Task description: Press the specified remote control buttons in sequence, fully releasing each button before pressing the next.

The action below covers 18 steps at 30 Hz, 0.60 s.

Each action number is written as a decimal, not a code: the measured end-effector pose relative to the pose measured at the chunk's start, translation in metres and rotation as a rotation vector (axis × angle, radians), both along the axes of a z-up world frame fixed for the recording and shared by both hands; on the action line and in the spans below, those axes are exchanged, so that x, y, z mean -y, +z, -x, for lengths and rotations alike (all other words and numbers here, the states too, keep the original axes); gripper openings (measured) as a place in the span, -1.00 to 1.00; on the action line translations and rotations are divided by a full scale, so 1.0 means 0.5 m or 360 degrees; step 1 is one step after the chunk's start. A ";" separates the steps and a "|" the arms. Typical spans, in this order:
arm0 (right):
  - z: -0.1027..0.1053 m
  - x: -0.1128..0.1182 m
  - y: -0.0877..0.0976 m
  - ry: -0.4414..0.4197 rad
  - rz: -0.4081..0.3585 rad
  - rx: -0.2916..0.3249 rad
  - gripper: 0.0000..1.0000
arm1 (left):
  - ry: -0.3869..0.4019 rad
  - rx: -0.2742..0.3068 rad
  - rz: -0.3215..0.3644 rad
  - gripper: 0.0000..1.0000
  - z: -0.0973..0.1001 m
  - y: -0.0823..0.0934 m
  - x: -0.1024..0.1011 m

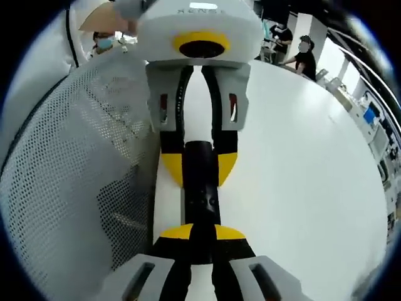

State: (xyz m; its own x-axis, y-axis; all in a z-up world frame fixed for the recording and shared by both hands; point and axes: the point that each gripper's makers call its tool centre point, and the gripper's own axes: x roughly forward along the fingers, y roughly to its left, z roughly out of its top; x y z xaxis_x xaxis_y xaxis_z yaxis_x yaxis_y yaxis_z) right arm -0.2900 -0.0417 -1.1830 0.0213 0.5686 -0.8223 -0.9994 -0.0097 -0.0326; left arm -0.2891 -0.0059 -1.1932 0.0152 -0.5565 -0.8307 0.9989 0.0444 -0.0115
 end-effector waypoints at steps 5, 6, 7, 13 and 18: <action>0.003 0.001 0.004 0.0035 -0.0253 0.0066 -0.85 | 0.0008 -0.0002 0.0041 -0.52 0.000 0.001 0.000; 0.003 0.003 0.003 0.0034 -0.0245 0.0061 -0.85 | 0.0010 -0.0003 0.0047 -0.52 0.000 0.001 0.000; 0.001 0.001 0.004 0.0014 -0.0255 0.0030 -0.85 | 0.0011 -0.0003 0.0057 -0.52 0.000 0.001 0.000; 0.002 -0.008 0.004 0.0104 -0.0187 0.0047 -0.85 | 0.0018 0.0000 0.0060 -0.51 -0.001 0.002 0.001; 0.002 -0.009 -0.002 0.0142 0.0087 0.0015 -0.86 | 0.0022 -0.0002 0.0068 -0.51 -0.003 0.001 0.001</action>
State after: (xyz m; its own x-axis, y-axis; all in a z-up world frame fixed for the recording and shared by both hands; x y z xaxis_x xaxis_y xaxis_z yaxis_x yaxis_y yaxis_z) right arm -0.2908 -0.0371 -1.1840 -0.0196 0.5226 -0.8523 -0.9941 -0.1010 -0.0391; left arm -0.2878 -0.0065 -1.1927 0.0223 -0.5912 -0.8062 0.9982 0.0575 -0.0146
